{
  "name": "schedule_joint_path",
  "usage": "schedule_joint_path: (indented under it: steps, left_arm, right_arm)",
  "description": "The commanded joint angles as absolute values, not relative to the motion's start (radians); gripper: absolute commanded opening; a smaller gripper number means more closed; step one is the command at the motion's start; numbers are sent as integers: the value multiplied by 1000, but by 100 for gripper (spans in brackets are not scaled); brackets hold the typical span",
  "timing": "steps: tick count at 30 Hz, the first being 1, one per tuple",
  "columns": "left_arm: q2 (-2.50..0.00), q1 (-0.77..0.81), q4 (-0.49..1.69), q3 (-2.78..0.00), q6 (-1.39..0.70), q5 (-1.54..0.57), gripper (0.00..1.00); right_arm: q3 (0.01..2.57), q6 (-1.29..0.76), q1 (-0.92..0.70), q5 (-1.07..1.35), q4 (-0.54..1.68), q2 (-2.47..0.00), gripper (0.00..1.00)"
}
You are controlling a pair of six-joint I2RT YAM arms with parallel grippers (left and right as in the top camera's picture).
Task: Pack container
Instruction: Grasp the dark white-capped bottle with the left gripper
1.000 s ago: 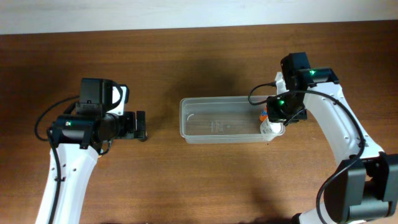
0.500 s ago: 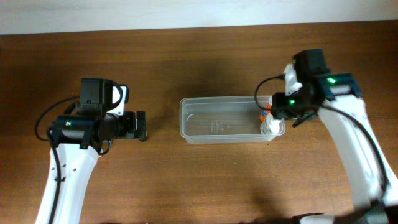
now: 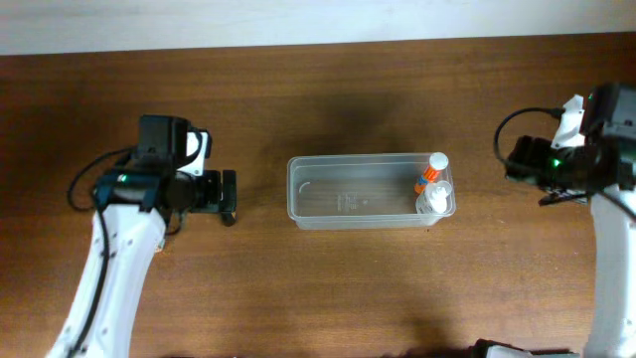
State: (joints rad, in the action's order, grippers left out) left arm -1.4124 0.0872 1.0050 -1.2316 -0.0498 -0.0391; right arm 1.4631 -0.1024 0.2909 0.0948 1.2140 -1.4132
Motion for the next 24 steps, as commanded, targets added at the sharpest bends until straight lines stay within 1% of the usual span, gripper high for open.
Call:
schedule_joint_path:
  steps: [1,7,9,10,11,14,17,23,24]
  left_arm:
    - [-1530,82,1003,-1245,-60,-53,100]
    - [-1701,82,971,-1245,-60,-54,99]
    - [-1737,82,951,-1245,-68,-54,96]
    - [-1752,82,942,-1245,-76,-55,90]
    - [-1768,82,934,-1245,-83,-60,74]
    - [-1773,82,923,-1245,-102,-68,57]
    - [-1773,82,923,-1245,-131,-76,32]
    - [-1773,82,929,-1245,-132,-140,30]
    - [-1773,82,929,-1246,-133,-139,29]
  right_arm:
    - [1463,-105,301,95,1222,-1501,78]
    - [1463,-105,300,98,1222,-1617,77]
    - [1463,-105,301,98,1222,-1631,76]
    - [1463,-105,300,98,1221,-1636,76]
    - [1463,-105,300,98,1219,-1637,76]
    - [1463,-105,300,98,1216,-1637,76]
    - [1463,-105,301,98,1216,-1637,76]
    - [1463,-105,300,98,1219,-1637,76]
    - [1463,-105,300,98,1219,-1637,76]
